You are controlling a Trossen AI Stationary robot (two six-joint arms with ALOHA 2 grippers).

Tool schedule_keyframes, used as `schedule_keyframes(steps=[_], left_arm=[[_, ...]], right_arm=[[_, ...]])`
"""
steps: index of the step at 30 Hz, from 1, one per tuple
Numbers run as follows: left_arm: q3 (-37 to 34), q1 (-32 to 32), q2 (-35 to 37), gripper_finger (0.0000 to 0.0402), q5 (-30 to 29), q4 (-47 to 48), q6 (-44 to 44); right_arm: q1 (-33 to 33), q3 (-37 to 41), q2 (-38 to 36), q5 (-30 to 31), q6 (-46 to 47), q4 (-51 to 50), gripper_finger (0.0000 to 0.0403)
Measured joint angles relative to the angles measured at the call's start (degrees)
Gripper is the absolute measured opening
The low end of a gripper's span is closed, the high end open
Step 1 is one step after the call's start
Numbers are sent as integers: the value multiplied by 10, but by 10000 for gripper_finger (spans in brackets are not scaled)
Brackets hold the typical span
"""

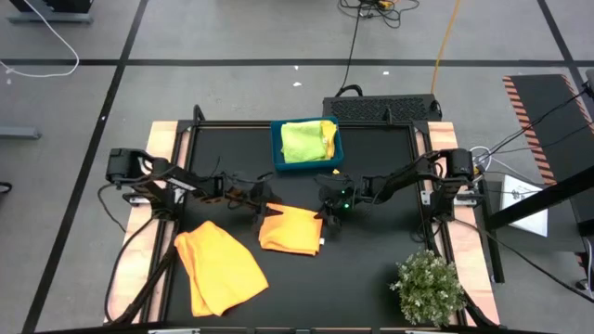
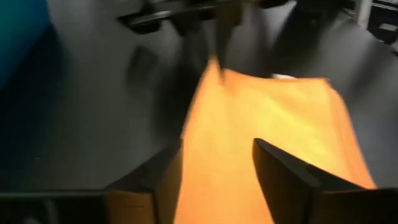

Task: Fold microfiber towels
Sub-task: Put the folded orange microfiber towel into the blue bin

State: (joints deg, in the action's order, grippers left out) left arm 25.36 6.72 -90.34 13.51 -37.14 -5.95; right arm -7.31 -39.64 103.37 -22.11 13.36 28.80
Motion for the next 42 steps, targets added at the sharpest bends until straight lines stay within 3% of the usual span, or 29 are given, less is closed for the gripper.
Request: schedule_keyframes(steps=[4,7,11,14,30,42], left_arm=[[10,25,-19,254,6,7,-13],[22,51,-33,290,50,35,-32],[33,77,-48,319,130,49,-39],[36,89,-51,327,156,50,-39],[36,110,-51,327,170,86,4],[36,91,-51,257,185,69,37]], right_arm=[[15,0,-14,17,-37,-5,4],[31,0,-31,29,-73,-7,4],[49,0,-63,61,-113,-12,2],[59,0,-87,83,-136,-26,2],[64,0,-115,89,-156,-35,1],[77,0,-115,86,-155,-25,0]])
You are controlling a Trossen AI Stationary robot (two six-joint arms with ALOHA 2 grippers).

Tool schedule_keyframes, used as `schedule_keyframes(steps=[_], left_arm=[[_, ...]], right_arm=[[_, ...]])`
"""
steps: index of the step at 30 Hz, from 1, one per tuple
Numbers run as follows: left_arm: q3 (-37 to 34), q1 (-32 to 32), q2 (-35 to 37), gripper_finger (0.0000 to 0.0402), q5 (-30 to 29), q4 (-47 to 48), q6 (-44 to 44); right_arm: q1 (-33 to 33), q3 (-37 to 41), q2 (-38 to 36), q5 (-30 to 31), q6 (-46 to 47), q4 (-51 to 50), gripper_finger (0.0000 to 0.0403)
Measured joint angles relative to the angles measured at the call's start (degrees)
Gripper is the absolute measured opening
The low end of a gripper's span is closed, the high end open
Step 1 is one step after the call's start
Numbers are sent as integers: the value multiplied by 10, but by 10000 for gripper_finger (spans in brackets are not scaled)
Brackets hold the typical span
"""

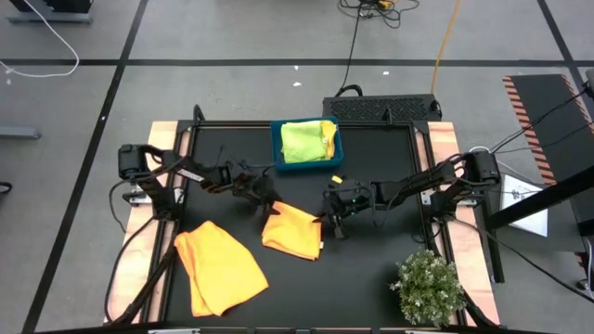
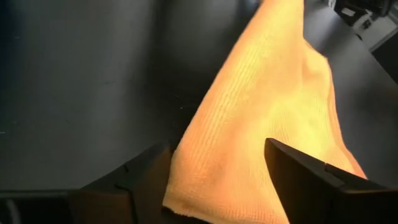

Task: Fold microfiber towels
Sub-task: Put the folded orange microfiber towel into the blue bin

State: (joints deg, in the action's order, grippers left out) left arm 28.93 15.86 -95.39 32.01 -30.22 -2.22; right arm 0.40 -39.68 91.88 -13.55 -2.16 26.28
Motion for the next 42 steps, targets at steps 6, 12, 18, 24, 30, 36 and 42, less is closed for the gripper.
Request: schedule_keyframes(steps=[6,12,18,24,30,36,42], left_arm=[[0,-21,0,209,11,1,6],[0,-37,0,137,10,2,20],[0,-40,0,21,1,6,51],[0,-42,10,6,-9,-1,51],[17,-47,37,6,-51,-1,37],[40,-47,101,6,-84,31,62],[84,-42,157,4,-218,123,125]], right_arm=[[1,0,-2,0,4,4,0],[1,0,-17,0,9,3,0],[1,0,-26,0,19,-11,1],[-1,0,-26,2,69,-31,6],[-3,0,-28,11,104,-21,6],[-38,0,-86,64,104,-65,3],[-105,0,-179,107,103,-90,3]])
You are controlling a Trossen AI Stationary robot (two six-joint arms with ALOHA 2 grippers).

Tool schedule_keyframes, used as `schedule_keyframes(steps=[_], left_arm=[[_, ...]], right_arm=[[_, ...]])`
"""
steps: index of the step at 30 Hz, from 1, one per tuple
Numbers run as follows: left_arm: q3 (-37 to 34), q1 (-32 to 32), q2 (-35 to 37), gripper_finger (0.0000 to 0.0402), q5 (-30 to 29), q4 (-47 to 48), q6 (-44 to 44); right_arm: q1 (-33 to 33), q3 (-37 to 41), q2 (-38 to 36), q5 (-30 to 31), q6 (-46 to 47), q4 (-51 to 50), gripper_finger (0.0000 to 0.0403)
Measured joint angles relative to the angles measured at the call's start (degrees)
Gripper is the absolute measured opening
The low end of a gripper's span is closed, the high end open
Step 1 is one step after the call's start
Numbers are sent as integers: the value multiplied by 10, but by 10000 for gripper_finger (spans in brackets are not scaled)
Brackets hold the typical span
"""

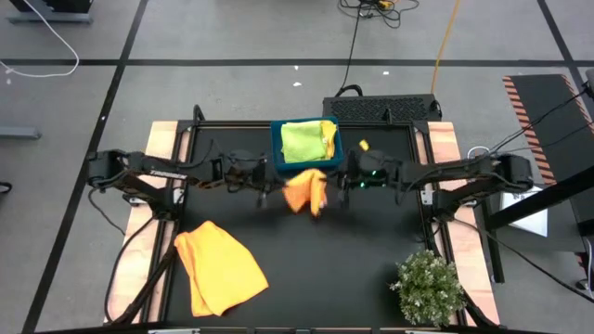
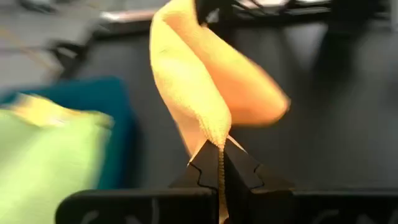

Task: Fold microfiber towels
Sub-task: Put the folded orange microfiber towel into the blue bin

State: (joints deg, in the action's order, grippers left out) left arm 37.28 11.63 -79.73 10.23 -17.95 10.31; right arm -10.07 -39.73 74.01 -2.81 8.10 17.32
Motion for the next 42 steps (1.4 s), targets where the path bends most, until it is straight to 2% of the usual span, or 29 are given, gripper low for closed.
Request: schedule_keyframes(steps=[5,16,19,29,42], left_arm=[[34,22,11,11,-56,37,53],[136,83,11,9,-59,157,78],[157,97,11,4,-75,180,98],[173,137,11,7,-82,178,117],[172,150,-2,12,-88,185,119]], right_arm=[[-62,0,-36,0,-12,3,2],[-147,0,-41,-24,-47,-13,2],[-157,0,-41,-22,-90,-8,2],[-182,0,-40,-21,-138,55,2],[-203,0,4,-17,-153,57,2]])
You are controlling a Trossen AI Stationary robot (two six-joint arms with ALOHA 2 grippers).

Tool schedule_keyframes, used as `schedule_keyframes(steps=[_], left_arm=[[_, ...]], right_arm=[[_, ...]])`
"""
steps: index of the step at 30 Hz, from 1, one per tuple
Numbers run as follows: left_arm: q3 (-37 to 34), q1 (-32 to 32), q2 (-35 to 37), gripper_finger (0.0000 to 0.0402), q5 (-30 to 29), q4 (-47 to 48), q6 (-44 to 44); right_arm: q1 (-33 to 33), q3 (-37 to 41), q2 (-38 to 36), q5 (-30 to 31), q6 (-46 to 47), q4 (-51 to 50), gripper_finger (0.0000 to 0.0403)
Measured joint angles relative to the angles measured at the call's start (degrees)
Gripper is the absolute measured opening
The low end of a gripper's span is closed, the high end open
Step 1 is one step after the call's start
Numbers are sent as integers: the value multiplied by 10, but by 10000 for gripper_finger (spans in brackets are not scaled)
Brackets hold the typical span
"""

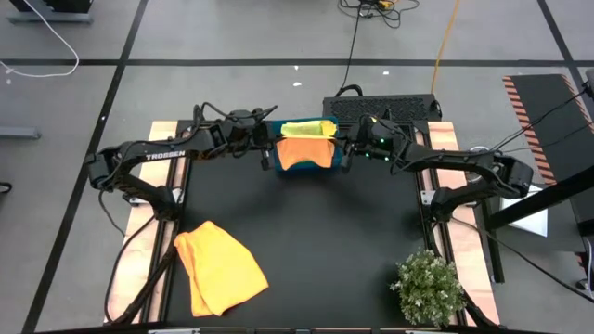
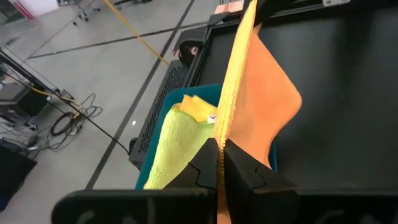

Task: Fold microfiber towels
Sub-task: Put the folded orange microfiber towel into the blue bin

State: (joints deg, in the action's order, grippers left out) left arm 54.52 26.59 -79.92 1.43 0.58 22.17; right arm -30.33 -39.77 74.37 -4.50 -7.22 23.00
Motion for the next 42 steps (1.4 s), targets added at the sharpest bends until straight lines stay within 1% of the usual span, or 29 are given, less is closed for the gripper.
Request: schedule_keyframes(steps=[4,9,12,18,22,25,28,31,34,37,39,42], left_arm=[[0,2,-16,5,-2,6,2],[0,5,-24,13,4,21,-5],[0,8,-24,6,12,25,-10],[0,21,-24,11,23,23,-13],[1,34,-36,4,43,34,-15],[1,44,-53,9,53,28,-18],[0,49,-74,11,54,29,-16],[-1,56,-93,5,45,15,-11],[-1,62,-109,9,27,-12,-6],[-1,71,-111,17,16,-25,1],[-1,76,-116,15,15,-40,4],[-1,89,-118,5,31,-47,2]], right_arm=[[-2,0,15,4,-1,-2,2],[-2,0,16,2,3,-17,2],[-4,0,16,2,1,-19,2],[-5,0,16,42,-14,-18,2],[-6,0,20,48,-13,-18,2],[-6,0,34,52,-1,-18,2],[-7,0,65,59,-4,-15,2],[-10,0,95,68,-19,14,2],[-17,0,119,73,-23,49,2],[-31,0,128,82,-25,69,2],[-44,0,130,93,-27,67,2],[-61,0,130,82,-21,68,2]])
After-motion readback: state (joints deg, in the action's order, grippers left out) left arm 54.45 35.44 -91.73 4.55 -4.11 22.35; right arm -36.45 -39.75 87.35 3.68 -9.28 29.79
